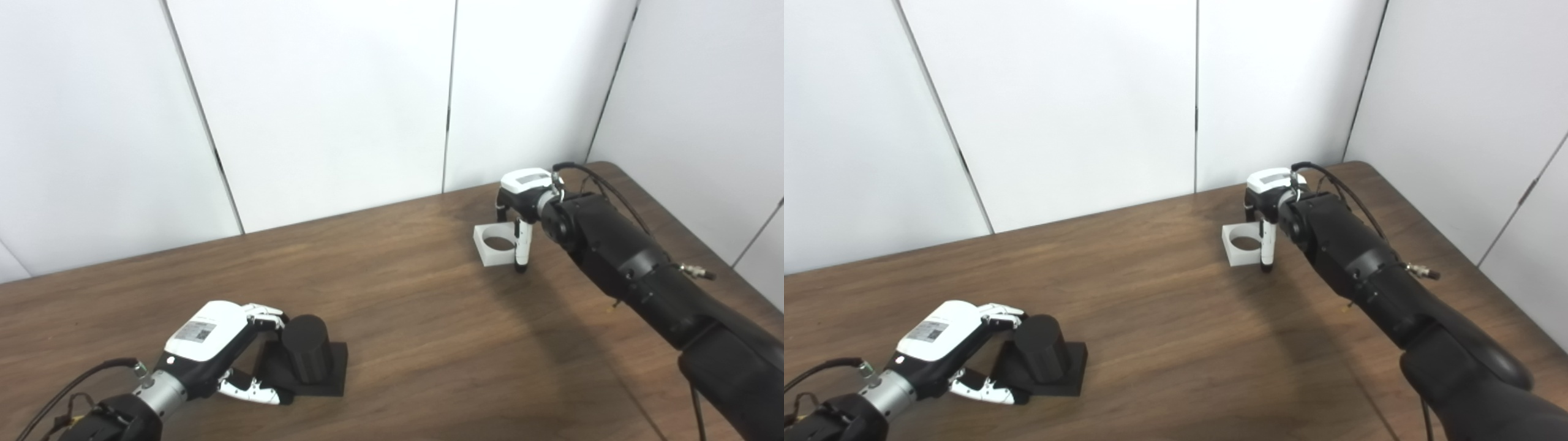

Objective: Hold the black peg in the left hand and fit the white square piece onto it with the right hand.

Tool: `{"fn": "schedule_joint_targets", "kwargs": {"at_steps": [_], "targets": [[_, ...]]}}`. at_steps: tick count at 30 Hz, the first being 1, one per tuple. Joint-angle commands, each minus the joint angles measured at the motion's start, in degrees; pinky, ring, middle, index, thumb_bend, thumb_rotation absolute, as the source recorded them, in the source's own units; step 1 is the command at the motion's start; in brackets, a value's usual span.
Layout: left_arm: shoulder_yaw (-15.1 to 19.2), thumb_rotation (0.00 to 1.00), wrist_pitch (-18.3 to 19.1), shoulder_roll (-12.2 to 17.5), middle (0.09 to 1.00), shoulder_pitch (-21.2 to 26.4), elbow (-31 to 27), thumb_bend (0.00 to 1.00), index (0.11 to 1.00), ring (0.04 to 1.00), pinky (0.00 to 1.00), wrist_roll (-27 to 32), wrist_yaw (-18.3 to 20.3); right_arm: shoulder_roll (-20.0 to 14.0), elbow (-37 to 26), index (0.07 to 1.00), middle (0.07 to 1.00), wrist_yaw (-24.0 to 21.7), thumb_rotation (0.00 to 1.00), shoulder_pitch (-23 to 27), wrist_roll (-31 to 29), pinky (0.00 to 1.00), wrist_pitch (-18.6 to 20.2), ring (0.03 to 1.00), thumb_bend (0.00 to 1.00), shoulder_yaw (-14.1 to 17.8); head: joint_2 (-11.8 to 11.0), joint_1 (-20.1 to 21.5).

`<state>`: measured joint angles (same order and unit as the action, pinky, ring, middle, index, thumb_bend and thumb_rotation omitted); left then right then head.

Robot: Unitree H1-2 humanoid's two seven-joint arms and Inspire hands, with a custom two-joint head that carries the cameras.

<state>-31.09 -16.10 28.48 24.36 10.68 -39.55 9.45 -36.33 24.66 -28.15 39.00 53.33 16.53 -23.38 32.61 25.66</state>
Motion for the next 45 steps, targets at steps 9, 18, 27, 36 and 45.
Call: {"fn": "schedule_joint_targets", "kwargs": {"at_steps": [9,18,27,36,45], "targets": [[-2.18,0.06,0.57,2.15,0.795,-3.95,0.83,0.52,0.492,0.815,0.68,-2.16,6.21,-0.08,-1.07,0.488,0.790,0.27,0.14,-0.12,-2.86,0.82,-0.20,0.855,0.52,0.84,0.52,-0.41],[-2.41,0.06,-0.11,1.84,0.791,-4.02,1.54,0.52,0.492,0.809,0.67,-2.82,5.26,-0.04,-3.78,0.481,0.796,8.30,0.13,-2.98,-5.45,0.90,-3.44,0.891,0.52,4.50,0.98,-1.59],[-2.53,0.06,-0.09,1.51,0.788,-3.93,1.52,0.52,0.492,0.802,0.66,-3.07,5.09,0.22,-7.95,0.478,0.788,12.64,0.13,-4.16,-6.86,0.90,-5.54,0.884,0.52,6.36,2.01,-4.60],[-3.31,0.06,2.45,0.54,0.803,-3.50,0.94,0.52,0.493,0.829,0.68,-3.78,6.84,0.16,-16.16,0.479,0.782,9.41,0.13,-4.35,-9.47,0.86,-7.55,0.886,0.52,6.79,2.84,-9.28],[-4.03,0.07,3.11,-0.95,0.797,-3.28,0.89,0.52,0.492,0.824,0.69,-4.38,6.07,-0.03,-25.66,0.480,0.775,4.65,0.13,-6.02,-10.28,0.82,-8.84,0.863,0.52,6.06,4.62,-16.04]]}}
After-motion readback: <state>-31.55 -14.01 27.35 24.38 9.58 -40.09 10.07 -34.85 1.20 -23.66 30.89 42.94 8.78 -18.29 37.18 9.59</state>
